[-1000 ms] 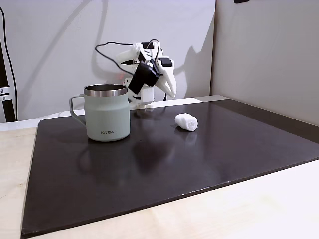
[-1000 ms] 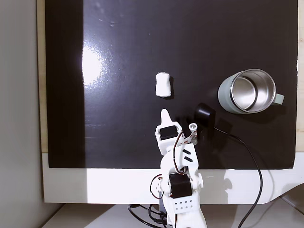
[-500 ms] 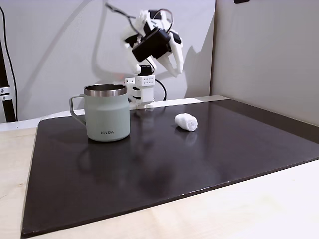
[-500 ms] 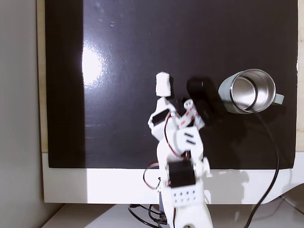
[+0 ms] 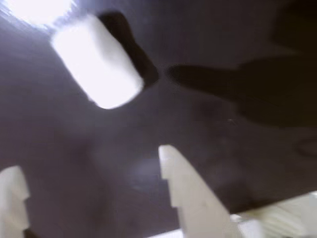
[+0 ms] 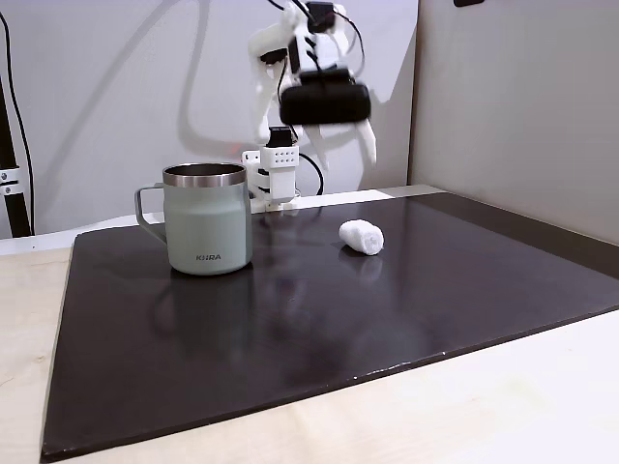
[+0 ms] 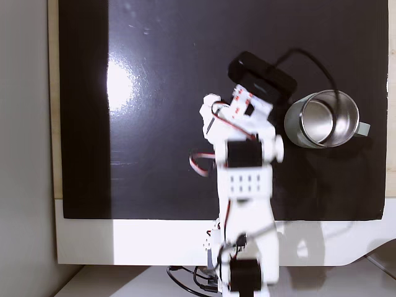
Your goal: Grasp a gauze and put it in the cup.
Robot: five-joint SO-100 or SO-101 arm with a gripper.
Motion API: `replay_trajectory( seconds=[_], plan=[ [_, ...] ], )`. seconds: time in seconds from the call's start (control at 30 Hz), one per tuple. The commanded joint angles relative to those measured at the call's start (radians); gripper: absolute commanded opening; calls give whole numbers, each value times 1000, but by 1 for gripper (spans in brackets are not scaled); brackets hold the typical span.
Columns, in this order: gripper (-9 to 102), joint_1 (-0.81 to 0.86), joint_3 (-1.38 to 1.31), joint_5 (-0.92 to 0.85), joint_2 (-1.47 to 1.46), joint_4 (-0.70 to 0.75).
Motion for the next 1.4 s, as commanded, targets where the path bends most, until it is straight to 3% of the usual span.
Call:
replay_trajectory(
  seconds=[0.0,0.9,1.07,1.23,1.37],
  plan=[
    [33,28,-133,-64,-106,44],
    [33,-75,-264,0,-551,-101],
    [23,-77,-265,12,-566,-117],
    [5,-75,-265,25,-565,-118],
    [3,-72,-265,25,-534,-100]
  ],
)
